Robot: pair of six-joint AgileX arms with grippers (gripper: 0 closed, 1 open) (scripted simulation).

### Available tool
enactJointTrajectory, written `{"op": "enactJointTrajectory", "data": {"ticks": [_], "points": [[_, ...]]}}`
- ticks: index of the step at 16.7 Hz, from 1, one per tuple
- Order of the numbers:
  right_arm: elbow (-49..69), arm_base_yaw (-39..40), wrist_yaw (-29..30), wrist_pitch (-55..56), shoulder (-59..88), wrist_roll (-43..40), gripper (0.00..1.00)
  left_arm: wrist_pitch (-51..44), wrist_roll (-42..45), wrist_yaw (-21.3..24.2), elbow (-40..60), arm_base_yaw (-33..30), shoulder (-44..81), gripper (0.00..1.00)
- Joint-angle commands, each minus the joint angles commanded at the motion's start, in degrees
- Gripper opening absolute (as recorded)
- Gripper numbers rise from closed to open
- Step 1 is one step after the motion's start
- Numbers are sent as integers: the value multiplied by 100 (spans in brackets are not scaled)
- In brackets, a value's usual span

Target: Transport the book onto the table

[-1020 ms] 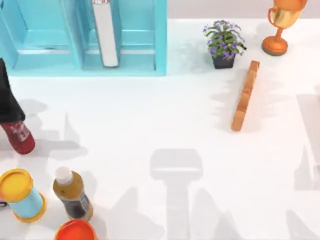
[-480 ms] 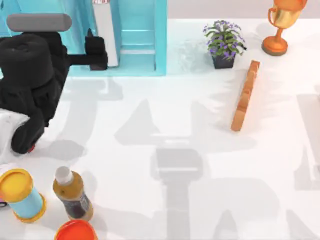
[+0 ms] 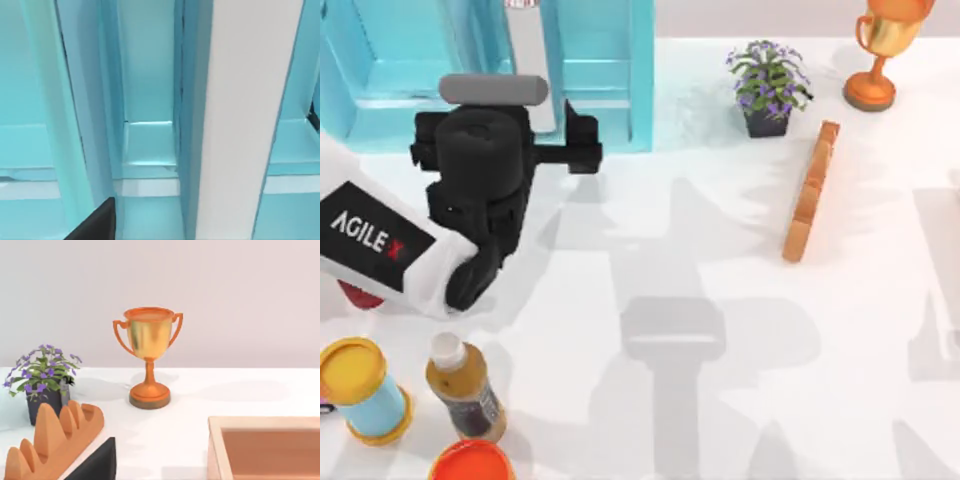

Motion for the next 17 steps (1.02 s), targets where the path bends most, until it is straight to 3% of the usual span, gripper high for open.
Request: {"op": "enactJointTrajectory", "data": {"ticks": [8,17], "points": [[0,0,0,0,0,0,100,-112,16,73,188,83,66,100],[0,0,0,0,0,0,100,-744,87,439,2251,425,1485,100]]}}
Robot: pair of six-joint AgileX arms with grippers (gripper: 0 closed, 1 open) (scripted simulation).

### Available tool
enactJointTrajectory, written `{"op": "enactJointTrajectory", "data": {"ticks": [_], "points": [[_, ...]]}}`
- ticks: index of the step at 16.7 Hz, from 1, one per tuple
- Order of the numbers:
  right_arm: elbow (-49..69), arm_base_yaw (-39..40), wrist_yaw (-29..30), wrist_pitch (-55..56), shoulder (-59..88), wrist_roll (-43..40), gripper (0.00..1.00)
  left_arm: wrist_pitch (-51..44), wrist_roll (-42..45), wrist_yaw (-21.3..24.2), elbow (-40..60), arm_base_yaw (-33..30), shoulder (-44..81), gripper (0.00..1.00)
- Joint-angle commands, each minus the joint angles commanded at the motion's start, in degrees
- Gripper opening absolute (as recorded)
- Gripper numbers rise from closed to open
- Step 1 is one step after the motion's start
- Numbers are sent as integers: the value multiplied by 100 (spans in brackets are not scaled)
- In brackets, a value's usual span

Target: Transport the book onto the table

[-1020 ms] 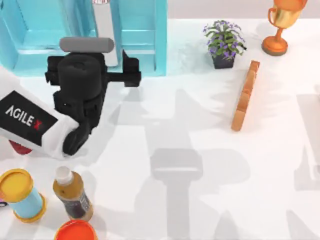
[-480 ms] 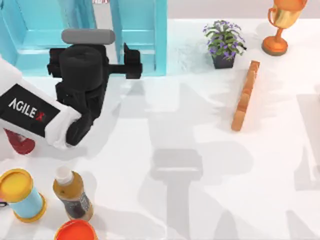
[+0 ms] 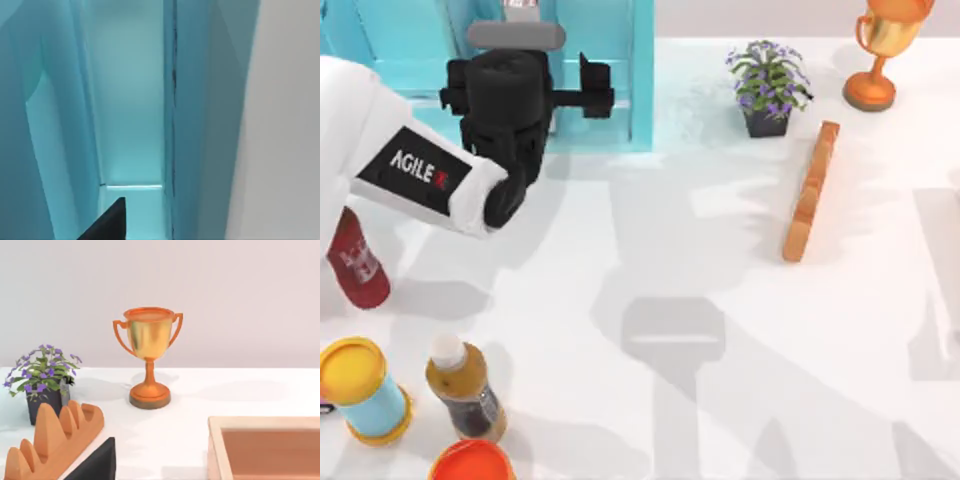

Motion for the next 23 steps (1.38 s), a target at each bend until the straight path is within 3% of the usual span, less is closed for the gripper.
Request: {"op": "enactJointTrajectory", "data": {"ticks": [6,19,23], "points": [[0,0,0,0,0,0,100,-55,4,35,269,33,216,100],[0,0,0,0,0,0,100,-55,4,35,269,33,216,2],[0,0,0,0,0,0,100,-55,4,35,269,33,216,0]]}}
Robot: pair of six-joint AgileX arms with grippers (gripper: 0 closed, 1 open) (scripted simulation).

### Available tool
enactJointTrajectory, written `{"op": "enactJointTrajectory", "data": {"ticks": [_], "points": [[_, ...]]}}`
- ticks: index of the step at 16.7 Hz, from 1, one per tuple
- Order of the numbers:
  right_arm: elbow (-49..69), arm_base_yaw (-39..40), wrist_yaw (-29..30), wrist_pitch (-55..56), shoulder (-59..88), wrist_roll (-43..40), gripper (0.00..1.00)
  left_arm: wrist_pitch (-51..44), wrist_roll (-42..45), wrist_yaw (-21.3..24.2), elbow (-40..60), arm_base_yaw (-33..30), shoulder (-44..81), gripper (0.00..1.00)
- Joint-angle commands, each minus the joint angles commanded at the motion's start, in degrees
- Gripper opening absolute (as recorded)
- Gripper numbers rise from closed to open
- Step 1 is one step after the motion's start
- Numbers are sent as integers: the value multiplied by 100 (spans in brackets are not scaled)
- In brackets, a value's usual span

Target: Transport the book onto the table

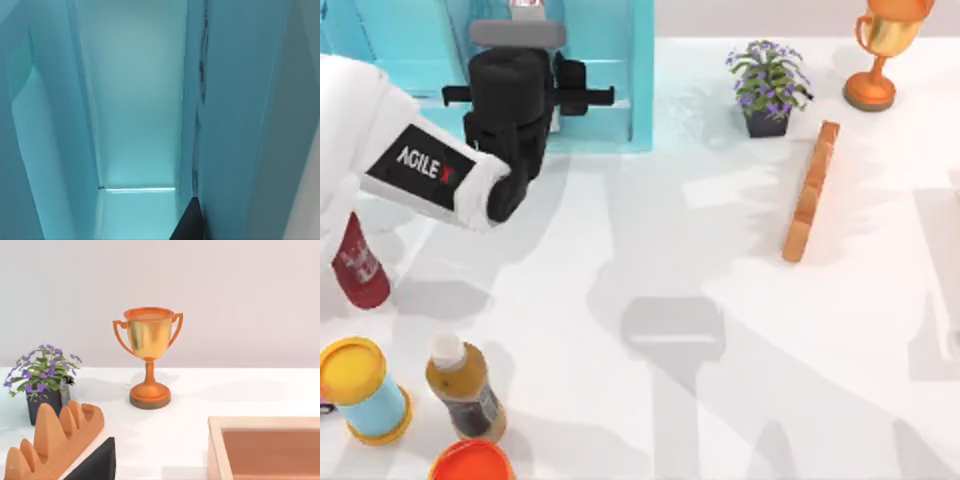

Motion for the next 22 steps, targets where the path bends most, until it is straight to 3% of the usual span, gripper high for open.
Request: {"op": "enactJointTrajectory", "data": {"ticks": [6,10,17,22], "points": [[0,0,0,0,0,0,100,-10,4,-9,-10,-38,-22,0],[0,0,0,0,0,0,100,-342,-32,-438,-348,-471,-655,0],[0,0,0,0,0,0,100,-1971,-173,-1081,-1296,-1322,-3774,0],[0,0,0,0,0,0,100,-3423,-309,-1323,-1911,-1449,-5528,0]]}}
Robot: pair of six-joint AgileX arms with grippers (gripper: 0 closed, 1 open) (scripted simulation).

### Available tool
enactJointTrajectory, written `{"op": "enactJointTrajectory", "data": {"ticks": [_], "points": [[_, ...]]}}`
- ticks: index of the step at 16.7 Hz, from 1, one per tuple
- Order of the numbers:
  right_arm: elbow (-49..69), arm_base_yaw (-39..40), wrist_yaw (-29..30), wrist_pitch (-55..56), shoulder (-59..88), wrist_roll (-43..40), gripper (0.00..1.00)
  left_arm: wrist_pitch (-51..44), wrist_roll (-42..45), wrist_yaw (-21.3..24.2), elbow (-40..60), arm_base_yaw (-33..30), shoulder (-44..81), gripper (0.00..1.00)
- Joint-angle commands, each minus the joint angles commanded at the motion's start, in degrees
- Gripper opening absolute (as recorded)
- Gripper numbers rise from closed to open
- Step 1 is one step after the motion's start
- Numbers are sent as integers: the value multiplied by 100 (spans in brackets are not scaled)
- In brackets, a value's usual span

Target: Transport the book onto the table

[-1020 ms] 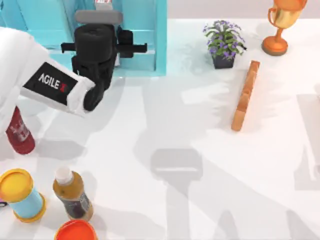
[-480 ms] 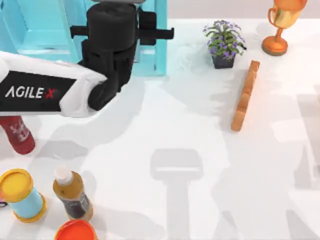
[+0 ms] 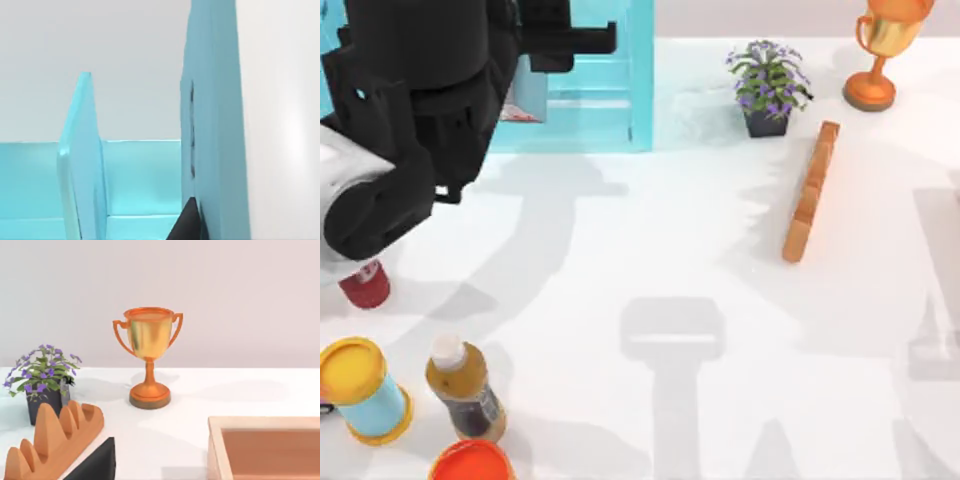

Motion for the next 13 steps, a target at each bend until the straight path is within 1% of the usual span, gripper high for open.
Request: {"op": "enactJointTrajectory", "data": {"ticks": [3,9,11,13], "points": [[0,0,0,0,0,0,100,-357,-22,-151,-307,-6,-367,0],[0,0,0,0,0,0,100,-380,-65,-167,-316,-10,-321,0],[0,0,0,0,0,0,100,-473,-350,-243,-272,-145,-214,0],[0,0,0,0,0,0,100,-642,-871,-389,-199,-371,-27,0]]}}
